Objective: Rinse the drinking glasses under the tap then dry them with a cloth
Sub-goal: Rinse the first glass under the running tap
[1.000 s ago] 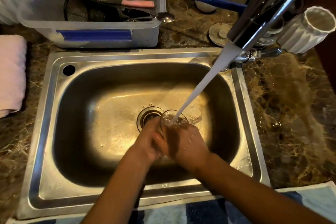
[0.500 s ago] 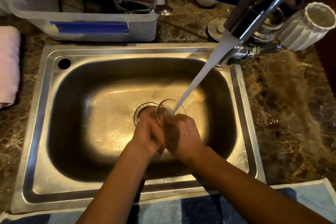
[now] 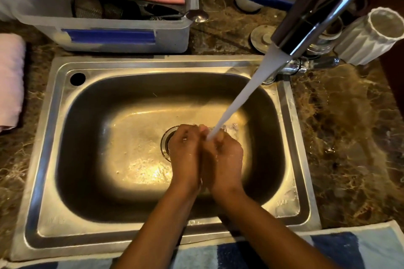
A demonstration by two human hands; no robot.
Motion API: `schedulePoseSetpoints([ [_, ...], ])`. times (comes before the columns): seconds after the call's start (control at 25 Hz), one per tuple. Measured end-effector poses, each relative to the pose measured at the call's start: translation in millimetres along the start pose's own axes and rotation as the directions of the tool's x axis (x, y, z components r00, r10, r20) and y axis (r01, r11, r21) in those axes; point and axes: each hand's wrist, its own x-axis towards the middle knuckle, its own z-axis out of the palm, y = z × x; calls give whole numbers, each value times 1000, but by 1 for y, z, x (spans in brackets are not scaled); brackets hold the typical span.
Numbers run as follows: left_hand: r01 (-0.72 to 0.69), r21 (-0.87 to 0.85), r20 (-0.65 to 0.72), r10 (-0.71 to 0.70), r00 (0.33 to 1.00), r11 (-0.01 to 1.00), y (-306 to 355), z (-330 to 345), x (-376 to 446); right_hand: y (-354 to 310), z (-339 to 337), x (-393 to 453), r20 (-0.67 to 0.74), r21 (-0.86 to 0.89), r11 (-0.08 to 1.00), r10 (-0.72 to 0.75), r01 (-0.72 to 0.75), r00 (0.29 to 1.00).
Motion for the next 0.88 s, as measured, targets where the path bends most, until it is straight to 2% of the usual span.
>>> schedulePoseSetpoints([
  [0.04,-159,143,-35,165,986,977,-5,1,0,-3,-1,8,-23,83,987,143,-140,989],
  [0.08,-248,268,-48,270,962,931,-9,0,0,-6,-4,15,-30,128,962,249,-243,968],
  [0.12,-295,371,-50,337,940,880,-11,2,0,-8,-7,20,-33,149,942,310,-302,950],
  [0.16,-302,441,-41,355,934,845,-10,2,0,-10,-9,21,-38,150,941,312,-303,949],
  [0.2,-259,474,-18,304,953,842,-7,3,4,-9,-10,19,-68,110,965,247,-239,967],
  [0.24,-164,477,16,178,984,864,-3,3,9,-7,-11,14,-91,38,991,133,-130,987],
  [0.28,-22,476,63,-9,998,879,4,3,12,-6,-10,8,-94,-31,999,3,-6,996],
  [0.32,117,462,100,-183,978,879,10,2,16,-2,-10,4,-80,-76,993,-97,91,992],
  [0.36,213,420,96,-276,956,882,13,2,19,-1,-10,2,-64,-94,986,-145,139,987],
  [0.4,228,366,52,-264,963,902,13,2,20,0,-11,4,-62,-92,986,-146,140,987],
  [0.44,139,349,-5,-147,989,927,10,3,19,1,-11,8,-76,-77,992,-103,97,992],
  [0.48,-18,417,-40,38,998,909,7,3,16,-1,-10,13,-90,-32,999,-14,11,996],
  [0.52,-172,528,-22,216,976,832,2,2,12,-3,-9,18,-72,27,995,99,-97,992],
  [0.56,-266,611,5,333,943,745,-2,1,7,-5,-8,21,-41,63,981,185,-182,982],
  [0.6,-277,642,1,360,933,715,-5,0,6,-5,-7,21,-22,62,978,201,-199,979],
  [0.64,-220,583,-22,285,958,782,-4,-2,9,-3,-6,19,-28,36,989,145,-144,989],
  [0.68,-91,456,-17,111,994,885,-1,-5,14,-1,-6,14,-42,9,999,52,-52,998],
  [0.72,110,327,65,-138,988,939,4,-8,18,2,-5,9,-43,-11,999,-40,40,998],
  [0.76,288,276,173,-342,924,917,13,-10,23,4,-4,6,-14,-19,995,-95,94,995],
  [0.8,360,303,213,-431,877,882,17,-13,27,6,-3,4,29,-21,994,-110,111,993],
  [0.84,341,333,187,-416,890,879,17,-16,27,7,-3,6,56,-12,996,-88,89,995],
  [0.88,230,375,128,-296,946,898,13,-18,27,8,-3,12,54,13,1000,-22,21,998],
])
